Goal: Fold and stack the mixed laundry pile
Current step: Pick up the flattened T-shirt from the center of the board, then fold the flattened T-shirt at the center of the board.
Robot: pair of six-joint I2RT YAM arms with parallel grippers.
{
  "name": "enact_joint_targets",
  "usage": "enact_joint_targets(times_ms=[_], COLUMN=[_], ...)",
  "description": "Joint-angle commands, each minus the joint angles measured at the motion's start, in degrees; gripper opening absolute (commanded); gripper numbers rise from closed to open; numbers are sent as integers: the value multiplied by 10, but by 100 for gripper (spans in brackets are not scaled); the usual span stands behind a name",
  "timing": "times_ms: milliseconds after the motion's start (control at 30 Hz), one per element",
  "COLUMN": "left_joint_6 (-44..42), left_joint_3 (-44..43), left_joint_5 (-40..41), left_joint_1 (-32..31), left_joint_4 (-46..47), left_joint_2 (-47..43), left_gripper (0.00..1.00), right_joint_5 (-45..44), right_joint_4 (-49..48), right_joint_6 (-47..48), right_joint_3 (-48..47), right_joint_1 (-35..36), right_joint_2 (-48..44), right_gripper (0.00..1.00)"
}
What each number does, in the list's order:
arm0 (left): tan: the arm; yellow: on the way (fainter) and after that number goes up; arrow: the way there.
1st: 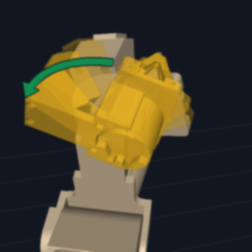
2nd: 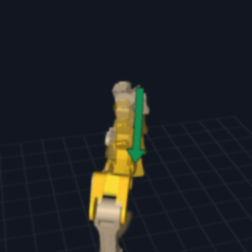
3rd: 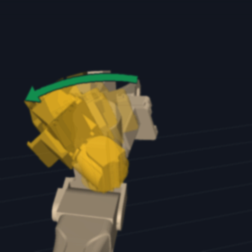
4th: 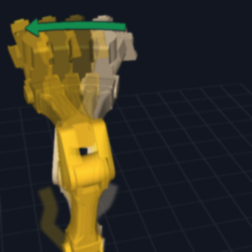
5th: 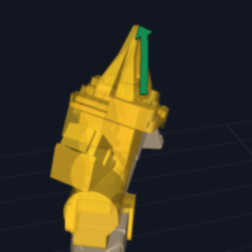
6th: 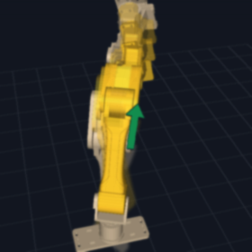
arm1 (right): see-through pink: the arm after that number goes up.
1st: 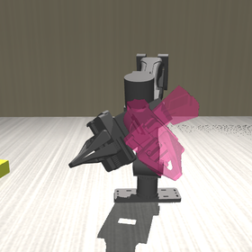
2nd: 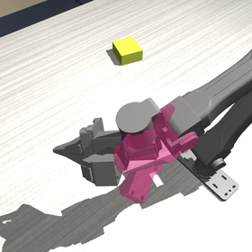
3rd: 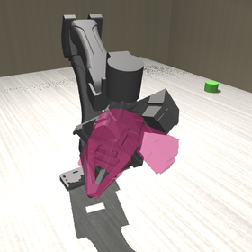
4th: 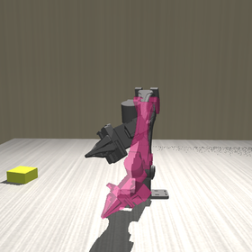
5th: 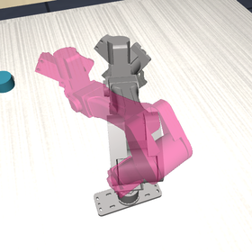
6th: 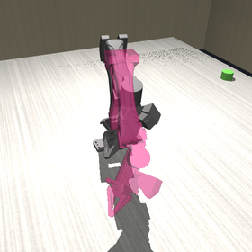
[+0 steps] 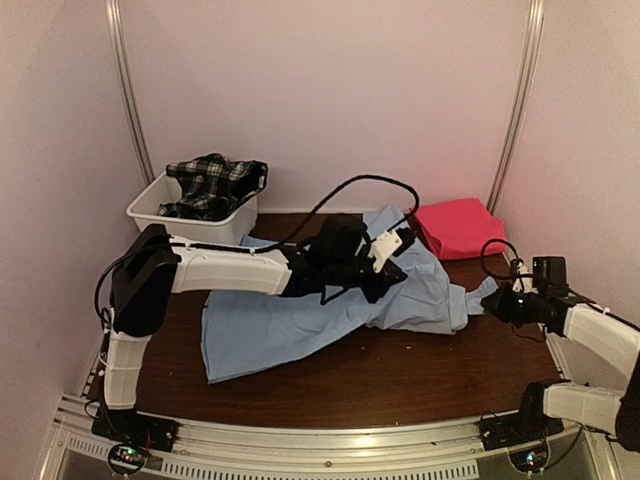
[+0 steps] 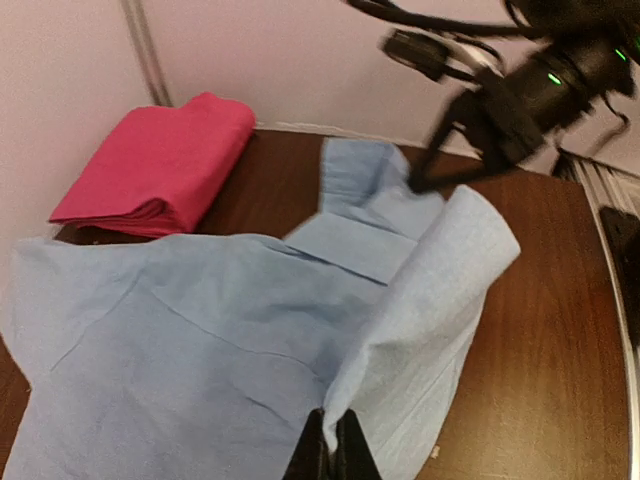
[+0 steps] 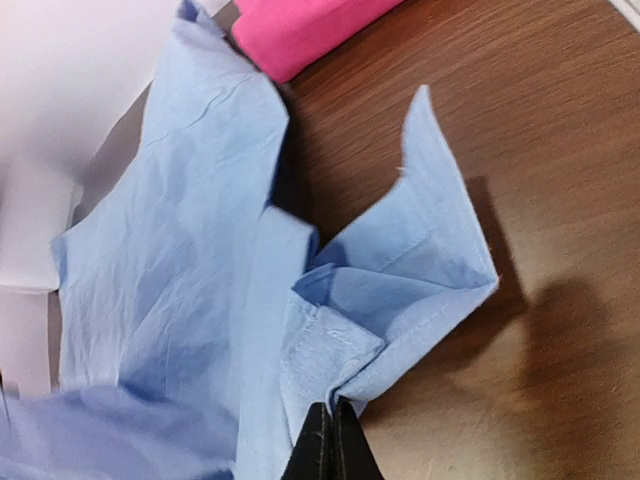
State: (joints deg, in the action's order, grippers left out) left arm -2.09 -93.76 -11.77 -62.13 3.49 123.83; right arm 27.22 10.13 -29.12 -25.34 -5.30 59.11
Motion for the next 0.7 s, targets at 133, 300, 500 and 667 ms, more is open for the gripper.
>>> enact_joint_targets(times_ms=[133,300,500,667], left_joint_6=[184,172,141,100], left_joint_3=[-65,-126,-113,-1], left_joint_5=[-1,-8,-117,-159], left_joint_1=[80,86,82,60], left_joint_4=[100,64,38,35], left_joint_2=[62,120,125,18], left_gripper=[0,0,19,65], right_joint_5=[66,165,307,321], right_joint_4=[182,234,126,-22], right_joint_6=[-105,-117,-156,-179], right_joint_3=[-3,-88,-192,-278], right_joint_1=[113,135,136,136], right_joint_2=[-258,-359,-361,-307], right_gripper=[0,0,0,0])
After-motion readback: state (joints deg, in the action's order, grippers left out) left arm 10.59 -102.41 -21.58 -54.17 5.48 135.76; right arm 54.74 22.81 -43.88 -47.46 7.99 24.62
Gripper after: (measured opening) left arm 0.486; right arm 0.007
